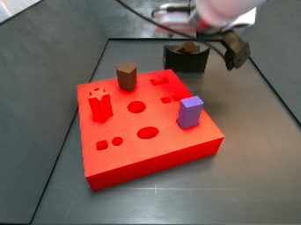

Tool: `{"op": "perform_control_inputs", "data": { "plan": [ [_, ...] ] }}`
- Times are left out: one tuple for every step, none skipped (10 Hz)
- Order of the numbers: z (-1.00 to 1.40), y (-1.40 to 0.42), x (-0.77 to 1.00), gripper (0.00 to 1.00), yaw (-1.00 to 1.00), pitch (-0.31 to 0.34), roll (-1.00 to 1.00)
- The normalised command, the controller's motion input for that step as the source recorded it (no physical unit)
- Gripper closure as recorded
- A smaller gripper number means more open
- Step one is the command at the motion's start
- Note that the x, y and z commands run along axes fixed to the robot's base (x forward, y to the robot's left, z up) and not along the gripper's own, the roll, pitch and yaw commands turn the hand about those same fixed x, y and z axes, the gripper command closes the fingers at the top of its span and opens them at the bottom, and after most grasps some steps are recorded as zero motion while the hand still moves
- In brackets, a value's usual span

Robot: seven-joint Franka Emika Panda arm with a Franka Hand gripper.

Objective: Pick up the hexagon object. Move up. Place the hexagon object on the fixture. Regrasp the hexagon object. Move to above the board. Insert the hexagon object.
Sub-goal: Regrasp the hexagon object.

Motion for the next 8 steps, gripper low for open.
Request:
{"op": "perform_control_inputs", "data": {
  "plan": [
    [-0.74,0.02,0.09,0.0,-0.03,-0.071,0.07],
    [-0.55,0.01,0.08,0.0,-0.04,-0.048,0.06],
    [-0.41,0.01,0.07,0.0,-0.03,-0.034,0.06],
    [-0.23,0.0,0.06,0.0,-0.02,-0.012,0.06],
    [-0.19,0.0,0.03,0.0,-0.02,0.0,0.05],
    [-0.18,0.0,0.01,0.0,-0.01,-0.003,0.05],
    [-0.18,0.0,0.01,0.0,-0.01,-0.003,0.05],
    [-0.18,0.0,0.01,0.0,-0.01,-0.003,0.05]
  ]
}}
